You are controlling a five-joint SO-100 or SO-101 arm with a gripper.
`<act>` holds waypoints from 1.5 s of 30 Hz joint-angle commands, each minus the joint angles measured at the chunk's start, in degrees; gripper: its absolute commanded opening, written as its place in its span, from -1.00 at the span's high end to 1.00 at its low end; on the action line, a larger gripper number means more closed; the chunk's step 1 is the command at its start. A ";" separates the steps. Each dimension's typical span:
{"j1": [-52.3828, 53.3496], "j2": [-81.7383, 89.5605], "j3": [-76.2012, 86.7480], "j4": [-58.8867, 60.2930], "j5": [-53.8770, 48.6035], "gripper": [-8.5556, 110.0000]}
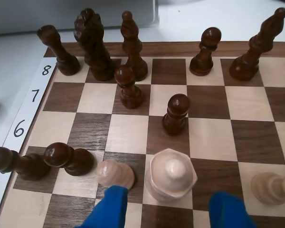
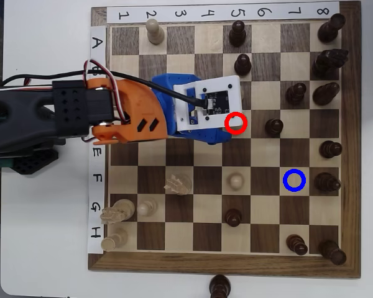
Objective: Move the piece to destination
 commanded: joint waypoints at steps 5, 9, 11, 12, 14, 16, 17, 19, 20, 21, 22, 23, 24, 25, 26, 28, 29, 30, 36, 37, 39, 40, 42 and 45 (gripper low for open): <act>-0.53 -2.46 -7.12 -4.57 10.72 0.48; -0.35 -3.25 -8.70 -4.57 10.28 0.49; -0.26 -3.69 -9.58 -4.57 10.20 0.49; -0.26 -3.96 -9.93 -4.66 10.11 0.49; -0.26 -4.48 -10.99 -4.92 10.02 0.49; -0.09 -4.83 -12.22 -4.92 9.76 0.49; 0.00 -4.92 -12.74 -4.92 9.58 0.49; 0.26 -4.92 -13.80 -5.01 9.23 0.49; 0.26 -4.83 -14.50 -4.92 9.05 0.50; 0.35 -4.83 -15.21 -4.75 8.96 0.50; 0.44 -4.83 -15.91 -4.57 8.88 0.50; 0.44 -4.92 -16.79 -4.04 8.79 0.50; 0.44 -5.10 -17.31 -3.96 8.79 0.50; 0.44 -5.19 -17.84 -3.96 8.79 0.50; 0.53 -5.36 -18.19 -3.96 8.70 0.50; 0.53 -5.89 -18.46 -3.96 8.35 0.50; 0.70 -6.15 -18.63 -3.96 8.26 0.50; 0.79 -6.33 -18.72 -3.87 8.26 0.50; 1.58 -6.77 -19.78 -3.43 7.91 0.51; 1.76 -6.77 -19.95 -3.43 7.73 0.51; 2.02 -6.77 -20.13 -3.43 7.56 0.51; 2.11 -6.77 -20.21 -3.43 7.47 0.51; 2.29 -6.77 -20.30 -3.43 7.38 0.52; 2.64 -6.86 -20.57 -3.43 7.21 0.53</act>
